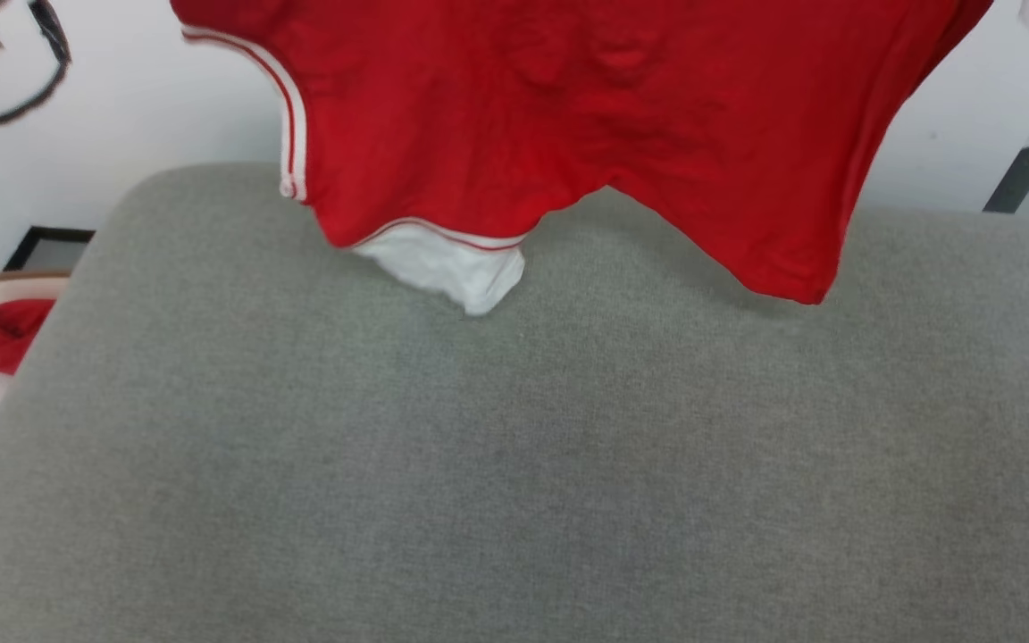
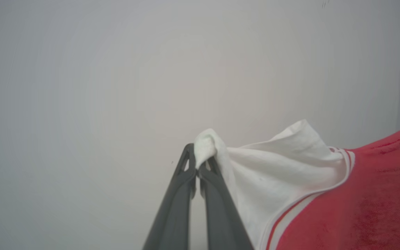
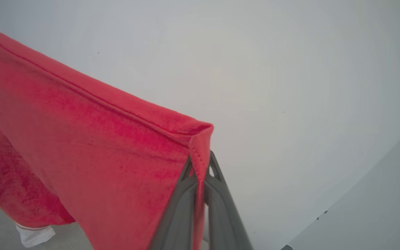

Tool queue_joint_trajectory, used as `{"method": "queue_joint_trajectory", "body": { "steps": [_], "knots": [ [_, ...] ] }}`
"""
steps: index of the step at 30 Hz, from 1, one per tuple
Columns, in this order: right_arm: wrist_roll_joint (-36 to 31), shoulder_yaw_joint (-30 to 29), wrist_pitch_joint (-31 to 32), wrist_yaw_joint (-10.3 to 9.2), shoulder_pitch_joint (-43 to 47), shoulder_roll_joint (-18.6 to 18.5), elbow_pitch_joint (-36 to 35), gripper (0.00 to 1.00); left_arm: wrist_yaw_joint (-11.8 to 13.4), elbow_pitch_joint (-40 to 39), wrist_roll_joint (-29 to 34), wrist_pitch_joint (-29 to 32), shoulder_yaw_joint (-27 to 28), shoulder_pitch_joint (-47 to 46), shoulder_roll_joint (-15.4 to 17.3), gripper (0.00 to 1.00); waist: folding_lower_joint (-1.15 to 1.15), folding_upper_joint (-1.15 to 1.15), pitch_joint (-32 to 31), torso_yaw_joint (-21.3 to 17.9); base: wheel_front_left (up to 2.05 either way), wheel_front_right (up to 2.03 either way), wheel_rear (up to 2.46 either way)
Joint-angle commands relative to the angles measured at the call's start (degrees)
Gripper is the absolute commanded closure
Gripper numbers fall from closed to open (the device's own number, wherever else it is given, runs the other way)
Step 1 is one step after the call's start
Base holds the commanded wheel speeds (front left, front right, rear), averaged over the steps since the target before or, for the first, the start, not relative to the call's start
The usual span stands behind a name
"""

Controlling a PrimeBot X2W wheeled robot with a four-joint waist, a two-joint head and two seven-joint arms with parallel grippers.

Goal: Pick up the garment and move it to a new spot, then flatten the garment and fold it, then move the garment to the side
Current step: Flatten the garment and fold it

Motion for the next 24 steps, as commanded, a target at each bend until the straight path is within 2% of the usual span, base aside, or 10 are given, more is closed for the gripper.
{"method": "queue_joint_trajectory", "body": {
  "steps": [1,9,12,15,21,24],
  "knots": [
    [-0.22,-0.35,0.08,-0.08,-1.12,-0.23,0.08,1.0,0.02,0.5,-0.66,-0.47,-0.45,-1.39,0.5,1.0,0.0,0.0,1.29,-0.44,0.0,0.0,0.0],
    [-2.14,-0.87,1.18,-0.08,-6.07,0.97,0.99,1.0,0.14,3.92,-2.43,-2.22,-0.66,-5.76,0.86,1.0,0.0,0.0,9.2,-2.27,0.0,0.0,0.0],
    [-5.21,-1.52,-0.82,-0.08,-9.42,2.72,3.36,1.0,1.67,5.71,-1.75,-4.09,-0.31,-8.18,0.1,1.0,0.0,0.0,13.47,-3.16,0.0,0.0,0.0],
    [-10.02,-2.7,-5.96,-0.08,-13.06,5.49,7.64,1.0,3.74,7.4,-0.13,-7.69,-0.38,-11.48,-1.13,1.0,0.0,0.0,17.57,-4.19,0.0,0.0,0.0],
    [-22.22,-7.46,-21.48,-0.08,-22.28,11.12,19.1,1.0,7.22,10.64,1.79,-17.52,0.92,-19.09,-3.56,1.0,0.0,0.0,25.78,-5.36,0.0,0.0,0.0],
    [-29.12,-10.0,-27.37,-0.08,-26.47,12.86,23.94,1.0,7.63,11.36,2.51,-22.84,1.52,-23.07,-4.44,1.0,0.0,0.0,29.47,-5.63,0.0,0.0,0.0]
  ]
}}
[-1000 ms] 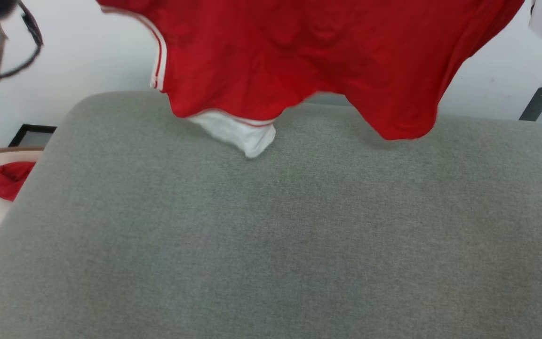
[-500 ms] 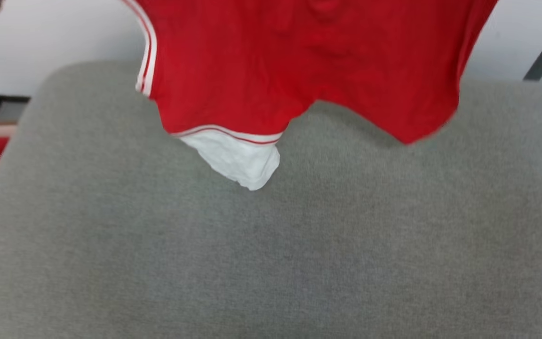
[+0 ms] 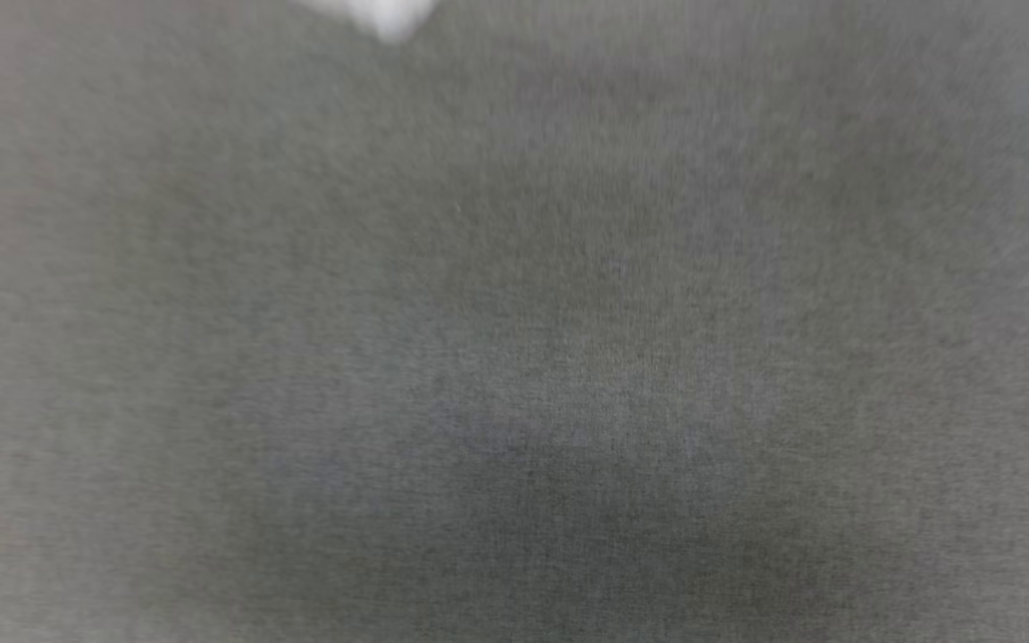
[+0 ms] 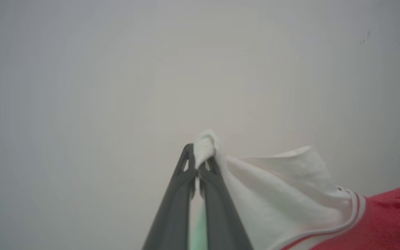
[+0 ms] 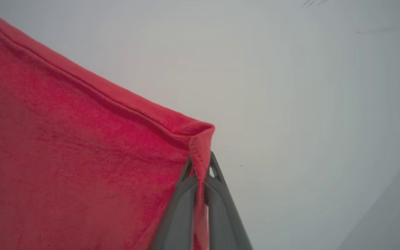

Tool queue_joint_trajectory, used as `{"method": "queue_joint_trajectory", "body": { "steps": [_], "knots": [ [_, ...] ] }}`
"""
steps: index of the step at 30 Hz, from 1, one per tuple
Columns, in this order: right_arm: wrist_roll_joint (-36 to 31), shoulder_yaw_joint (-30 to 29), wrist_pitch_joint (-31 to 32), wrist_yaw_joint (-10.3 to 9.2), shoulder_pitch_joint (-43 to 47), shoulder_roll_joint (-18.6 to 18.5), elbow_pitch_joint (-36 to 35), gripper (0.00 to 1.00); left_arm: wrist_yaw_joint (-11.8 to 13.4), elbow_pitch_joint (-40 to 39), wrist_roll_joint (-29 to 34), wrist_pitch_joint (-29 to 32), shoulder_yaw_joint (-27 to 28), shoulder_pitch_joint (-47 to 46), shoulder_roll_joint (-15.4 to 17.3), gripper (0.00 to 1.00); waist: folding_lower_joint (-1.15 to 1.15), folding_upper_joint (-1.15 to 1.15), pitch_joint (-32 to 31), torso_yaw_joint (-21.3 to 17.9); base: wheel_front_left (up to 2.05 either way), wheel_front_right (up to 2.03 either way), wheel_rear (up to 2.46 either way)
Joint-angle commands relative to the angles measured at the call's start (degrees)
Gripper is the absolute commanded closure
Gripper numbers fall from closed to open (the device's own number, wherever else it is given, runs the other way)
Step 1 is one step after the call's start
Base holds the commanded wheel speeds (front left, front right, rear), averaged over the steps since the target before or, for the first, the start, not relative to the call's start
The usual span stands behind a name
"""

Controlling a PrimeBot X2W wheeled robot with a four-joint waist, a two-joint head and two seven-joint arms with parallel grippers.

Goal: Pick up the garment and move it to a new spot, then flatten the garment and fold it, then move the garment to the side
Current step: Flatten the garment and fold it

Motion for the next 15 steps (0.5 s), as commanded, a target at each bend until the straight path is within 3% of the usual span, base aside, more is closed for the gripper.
{"method": "queue_joint_trajectory", "body": {
  "steps": [1,4,8,15],
  "knots": [
    [-3.83,-1.95,-1.66,-0.08,-2.61,0.6,1.99,1.0,0.09,0.13,0.07,-2.23,0.89,-2.67,-0.71,1.0,0.0,0.0,9.83,-1.95,0.0,0.0,0.0],
    [-10.49,-5.38,-2.5,-0.08,-5.59,0.15,1.9,1.0,-1.06,-0.36,0.44,-4.14,2.0,-6.04,-1.41,1.0,0.0,0.0,14.07,-1.38,0.0,0.0,0.0],
    [-19.77,-12.24,-2.58,-0.08,-4.22,-1.03,-4.76,1.0,-2.0,-3.11,0.37,-4.7,4.89,-7.76,-2.39,1.0,0.0,0.0,19.59,0.3,0.0,0.0,0.0],
    [-32.42,-24.02,-2.53,-0.08,3.33,1.1,-10.68,1.0,-2.57,-10.52,4.47,-4.64,11.29,-0.77,-3.55,1.0,0.0,0.0,25.98,2.44,0.0,0.0,0.0]
  ]
}}
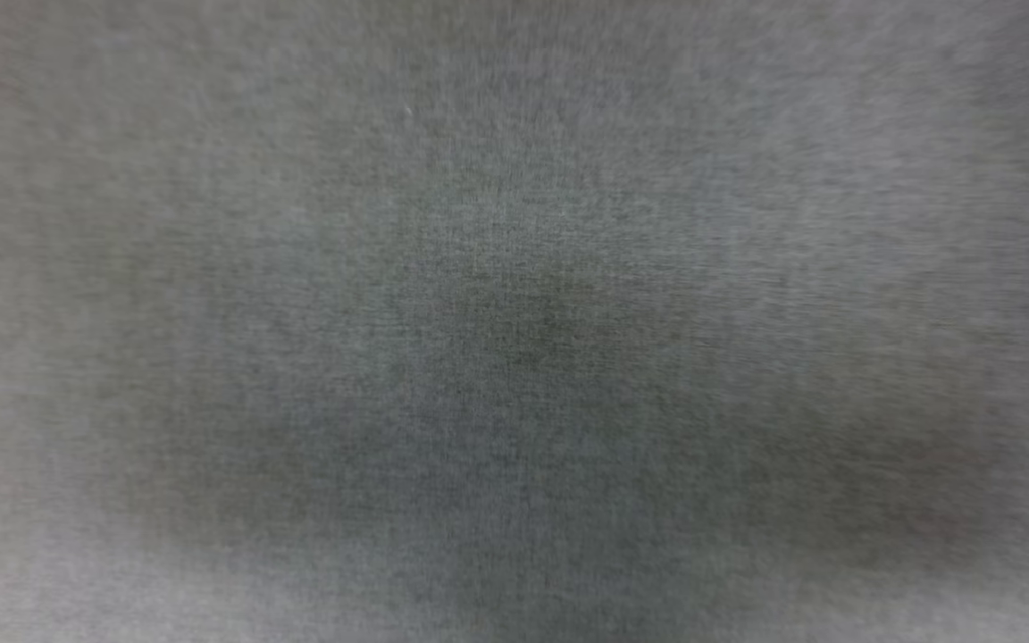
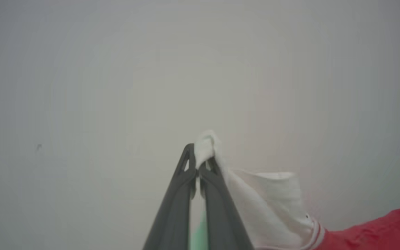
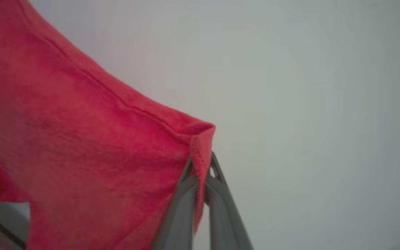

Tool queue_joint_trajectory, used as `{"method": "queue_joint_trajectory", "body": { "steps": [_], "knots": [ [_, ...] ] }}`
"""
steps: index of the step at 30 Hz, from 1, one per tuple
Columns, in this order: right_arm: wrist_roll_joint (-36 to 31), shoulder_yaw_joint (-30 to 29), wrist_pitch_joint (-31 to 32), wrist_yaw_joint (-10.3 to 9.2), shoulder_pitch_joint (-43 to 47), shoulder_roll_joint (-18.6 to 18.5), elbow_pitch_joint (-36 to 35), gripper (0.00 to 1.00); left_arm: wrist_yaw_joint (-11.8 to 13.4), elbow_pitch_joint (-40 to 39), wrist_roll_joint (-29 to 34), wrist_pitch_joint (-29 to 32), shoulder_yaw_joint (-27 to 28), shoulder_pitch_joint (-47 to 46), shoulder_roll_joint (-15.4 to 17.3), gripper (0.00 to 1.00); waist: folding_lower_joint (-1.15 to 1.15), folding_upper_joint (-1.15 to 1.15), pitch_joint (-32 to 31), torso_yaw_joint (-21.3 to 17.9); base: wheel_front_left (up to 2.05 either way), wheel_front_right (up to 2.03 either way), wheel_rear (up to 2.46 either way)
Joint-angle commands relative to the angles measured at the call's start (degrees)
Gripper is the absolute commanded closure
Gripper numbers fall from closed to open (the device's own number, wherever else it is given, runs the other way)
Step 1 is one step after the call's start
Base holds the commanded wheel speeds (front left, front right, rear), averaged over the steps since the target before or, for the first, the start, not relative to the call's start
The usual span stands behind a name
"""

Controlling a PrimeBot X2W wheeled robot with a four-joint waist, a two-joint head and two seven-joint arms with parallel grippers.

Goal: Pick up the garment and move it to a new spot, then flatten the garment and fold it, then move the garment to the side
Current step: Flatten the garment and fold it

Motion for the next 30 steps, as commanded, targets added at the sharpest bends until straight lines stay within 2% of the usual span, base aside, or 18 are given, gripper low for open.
{"method": "queue_joint_trajectory", "body": {
  "steps": [1,7,11,15,19,22,26,30],
  "knots": [
    [-2.86,-2.42,0.01,-0.08,2.32,1.12,-0.86,1.0,-0.35,-0.87,1.05,-0.02,1.83,2.13,-0.96,1.0,0.0,0.0,7.6,2.58,0.0,0.0,0.0],
    [-7.57,-6.14,0.0,-0.08,6.71,4.14,-1.16,1.0,-1.69,0.11,4.03,-0.03,4.73,8.47,-2.92,1.0,0.0,0.0,7.36,3.95,0.0,0.0,0.0],
    [-8.01,-6.07,0.0,-0.08,8.02,4.45,-0.46,1.0,-2.85,1.73,5.28,-0.04,4.88,10.89,-3.83,1.0,0.0,0.0,5.76,4.68,0.0,0.0,0.0],
    [-5.42,-5.06,-0.01,-0.08,10.0,4.15,2.07,1.0,-4.62,4.39,5.12,-0.03,3.82,14.24,-5.17,1.0,0.0,0.0,2.41,5.68,0.0,0.0,0.0],
    [-1.14,-2.79,-0.02,-0.08,12.3,3.09,4.85,1.0,-5.35,7.34,4.33,-0.04,0.75,18.25,-5.04,1.0,0.0,0.0,-2.4,6.5,0.0,0.0,0.0],
    [3.29,-0.69,-0.01,-0.08,15.82,2.58,6.85,1.0,-5.35,7.6,1.32,1.06,-4.15,23.11,-5.43,1.0,0.0,0.0,-7.58,6.62,0.0,0.0,0.0],
    [10.24,3.21,0.94,-0.08,20.23,2.51,9.63,1.0,-5.28,4.47,-3.91,4.31,-11.18,29.1,-2.89,1.0,0.0,0.0,-13.32,7.03,0.0,0.0,0.0],
    [17.64,9.1,3.03,-0.08,26.78,1.68,9.21,1.0,-5.29,0.0,-8.96,6.31,-16.78,36.41,1.05,1.0,0.0,0.0,-18.77,6.83,0.0,0.0,0.0]
  ]
}}
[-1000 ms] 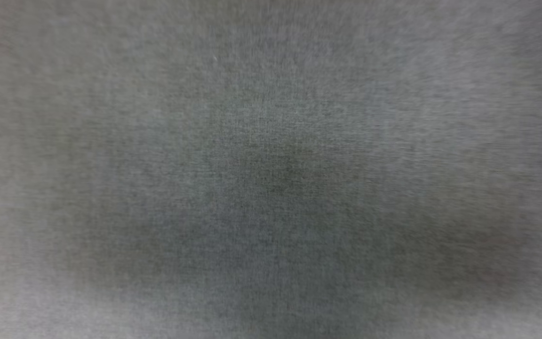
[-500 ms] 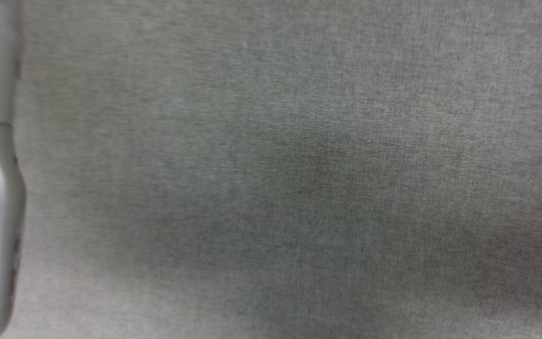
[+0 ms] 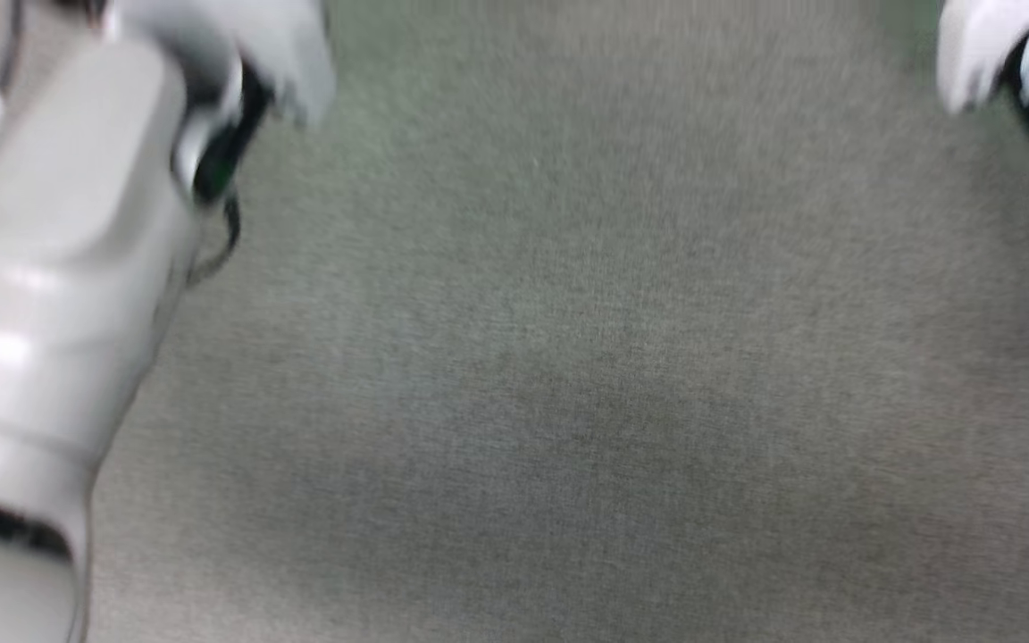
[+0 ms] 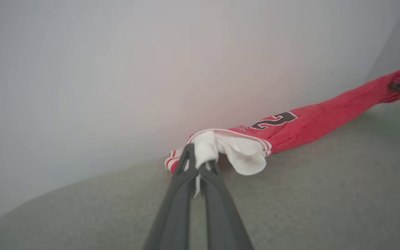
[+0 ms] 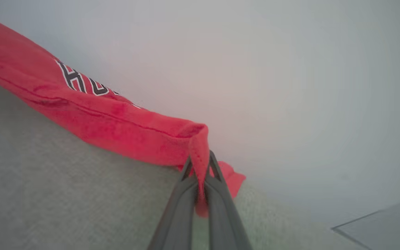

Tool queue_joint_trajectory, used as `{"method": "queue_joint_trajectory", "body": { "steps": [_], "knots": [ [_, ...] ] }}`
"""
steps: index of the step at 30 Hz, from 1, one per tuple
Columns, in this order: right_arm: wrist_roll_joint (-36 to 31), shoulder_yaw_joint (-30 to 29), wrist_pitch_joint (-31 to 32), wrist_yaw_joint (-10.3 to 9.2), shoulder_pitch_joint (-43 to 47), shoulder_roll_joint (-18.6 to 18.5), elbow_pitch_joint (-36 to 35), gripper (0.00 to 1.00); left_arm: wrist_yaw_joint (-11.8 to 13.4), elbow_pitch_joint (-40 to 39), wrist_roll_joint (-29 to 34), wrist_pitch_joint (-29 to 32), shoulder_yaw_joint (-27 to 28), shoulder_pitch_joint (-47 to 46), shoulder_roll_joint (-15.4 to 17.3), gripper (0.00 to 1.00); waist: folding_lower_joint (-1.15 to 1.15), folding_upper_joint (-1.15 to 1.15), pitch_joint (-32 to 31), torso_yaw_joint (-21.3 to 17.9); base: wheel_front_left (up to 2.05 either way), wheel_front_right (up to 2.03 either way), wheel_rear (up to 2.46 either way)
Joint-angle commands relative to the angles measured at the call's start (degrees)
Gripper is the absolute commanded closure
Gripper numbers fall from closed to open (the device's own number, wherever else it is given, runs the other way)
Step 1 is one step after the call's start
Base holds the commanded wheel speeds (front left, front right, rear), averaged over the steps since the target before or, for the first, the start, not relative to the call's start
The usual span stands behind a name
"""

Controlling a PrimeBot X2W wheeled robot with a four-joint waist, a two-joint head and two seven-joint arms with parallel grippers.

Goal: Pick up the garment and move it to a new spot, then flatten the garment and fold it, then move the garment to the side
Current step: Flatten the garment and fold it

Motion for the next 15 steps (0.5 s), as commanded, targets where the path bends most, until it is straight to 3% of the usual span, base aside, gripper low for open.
{"method": "queue_joint_trajectory", "body": {
  "steps": [1,10,15],
  "knots": [
    [2.17,2.31,0.63,-0.08,3.01,-1.23,-1.29,1.0,0.08,-1.4,-1.28,0.57,-1.33,2.88,1.76,1.0,0.0,0.0,-9.5,0.56,0.0,0.0,0.0],
    [20.37,12.03,6.54,-0.08,24.3,-13.71,-18.16,1.0,0.45,-12.29,-7.09,2.53,-6.83,21.98,9.57,1.0,0.0,0.0,-19.22,0.78,0.0,0.0,0.0],
    [27.11,13.33,10.16,-0.08,37.57,-20.42,-29.91,1.0,4.53,-21.27,-9.19,4.23,-8.08,34.13,13.62,1.0,0.0,0.0,-22.91,0.64,0.0,0.0,0.0]
  ]
}}
